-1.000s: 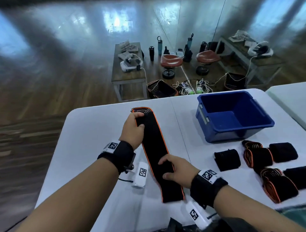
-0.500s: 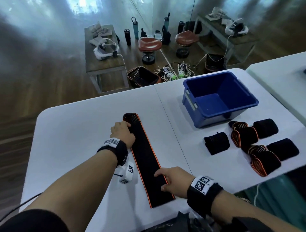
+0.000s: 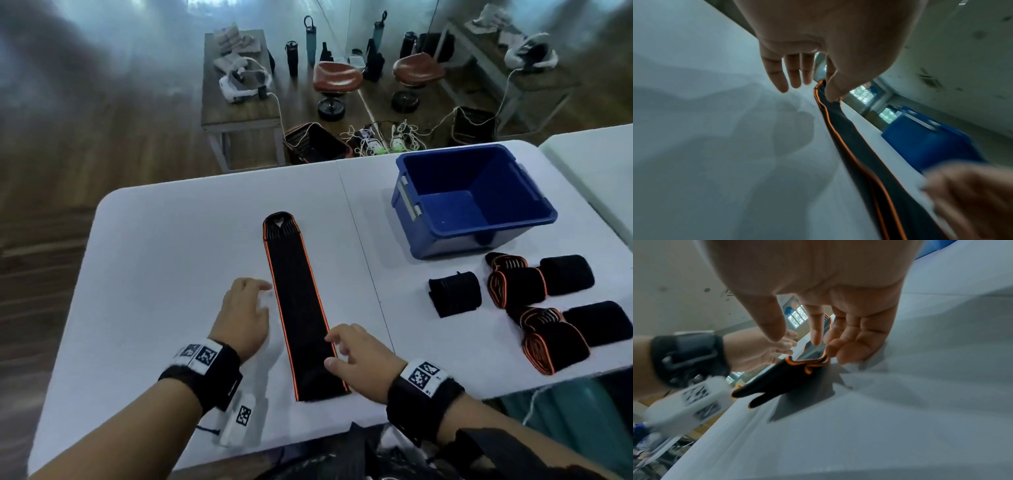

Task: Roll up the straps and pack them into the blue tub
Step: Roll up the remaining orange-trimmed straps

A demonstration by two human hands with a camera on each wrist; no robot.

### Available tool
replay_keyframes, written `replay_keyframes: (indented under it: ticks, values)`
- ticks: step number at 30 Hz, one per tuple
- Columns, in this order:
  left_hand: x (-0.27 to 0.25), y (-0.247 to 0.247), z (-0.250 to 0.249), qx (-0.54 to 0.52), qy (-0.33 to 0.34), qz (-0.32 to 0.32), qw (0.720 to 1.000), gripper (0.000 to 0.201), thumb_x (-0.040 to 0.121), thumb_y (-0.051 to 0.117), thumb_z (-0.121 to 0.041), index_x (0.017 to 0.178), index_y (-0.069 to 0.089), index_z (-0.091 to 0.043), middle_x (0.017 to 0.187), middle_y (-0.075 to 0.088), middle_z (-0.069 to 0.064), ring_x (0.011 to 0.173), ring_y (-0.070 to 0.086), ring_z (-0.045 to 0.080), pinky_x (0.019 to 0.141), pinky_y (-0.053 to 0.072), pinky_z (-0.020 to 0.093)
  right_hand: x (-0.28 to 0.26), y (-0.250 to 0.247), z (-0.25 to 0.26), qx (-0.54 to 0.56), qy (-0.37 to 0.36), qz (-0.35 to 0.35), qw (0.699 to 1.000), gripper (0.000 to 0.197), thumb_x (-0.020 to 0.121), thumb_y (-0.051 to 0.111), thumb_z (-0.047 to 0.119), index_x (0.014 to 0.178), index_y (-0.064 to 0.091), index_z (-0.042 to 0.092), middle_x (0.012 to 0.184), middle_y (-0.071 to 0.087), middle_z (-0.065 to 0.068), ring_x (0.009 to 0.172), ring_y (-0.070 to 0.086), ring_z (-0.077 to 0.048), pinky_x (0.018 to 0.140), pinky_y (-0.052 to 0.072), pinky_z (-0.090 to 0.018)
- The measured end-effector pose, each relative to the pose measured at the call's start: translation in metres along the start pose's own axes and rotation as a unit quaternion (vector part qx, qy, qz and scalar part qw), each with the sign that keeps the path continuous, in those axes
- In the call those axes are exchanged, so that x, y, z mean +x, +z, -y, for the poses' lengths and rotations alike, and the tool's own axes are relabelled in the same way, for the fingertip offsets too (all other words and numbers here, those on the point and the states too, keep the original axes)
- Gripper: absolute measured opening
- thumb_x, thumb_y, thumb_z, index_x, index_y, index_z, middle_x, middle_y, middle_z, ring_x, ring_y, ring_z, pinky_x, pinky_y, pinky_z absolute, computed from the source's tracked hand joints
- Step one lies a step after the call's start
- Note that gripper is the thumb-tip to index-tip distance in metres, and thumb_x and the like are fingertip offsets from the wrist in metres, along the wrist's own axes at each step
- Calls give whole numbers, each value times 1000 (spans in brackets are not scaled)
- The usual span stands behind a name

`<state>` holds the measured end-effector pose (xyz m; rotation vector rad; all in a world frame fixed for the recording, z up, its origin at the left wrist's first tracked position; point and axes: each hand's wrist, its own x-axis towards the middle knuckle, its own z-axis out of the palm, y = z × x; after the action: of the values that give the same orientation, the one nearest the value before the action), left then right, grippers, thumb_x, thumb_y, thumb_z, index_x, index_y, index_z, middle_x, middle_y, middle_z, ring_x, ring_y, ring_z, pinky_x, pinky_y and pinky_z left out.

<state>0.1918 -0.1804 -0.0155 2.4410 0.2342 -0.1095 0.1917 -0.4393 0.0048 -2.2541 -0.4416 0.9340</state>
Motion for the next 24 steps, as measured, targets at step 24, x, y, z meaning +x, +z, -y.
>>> replay_keyframes:
  ticks: [24]
  values:
    - [-111, 52, -26, -5, -37, -31, 999, 42, 85, 75, -41, 125, 67, -31, 107, 73, -12, 93, 62, 6, 87, 44, 19, 3, 13, -4, -196, -136, -18, 971, 33, 96, 58, 35, 126, 58, 24, 118, 59, 3, 111, 54, -18, 95, 45, -30]
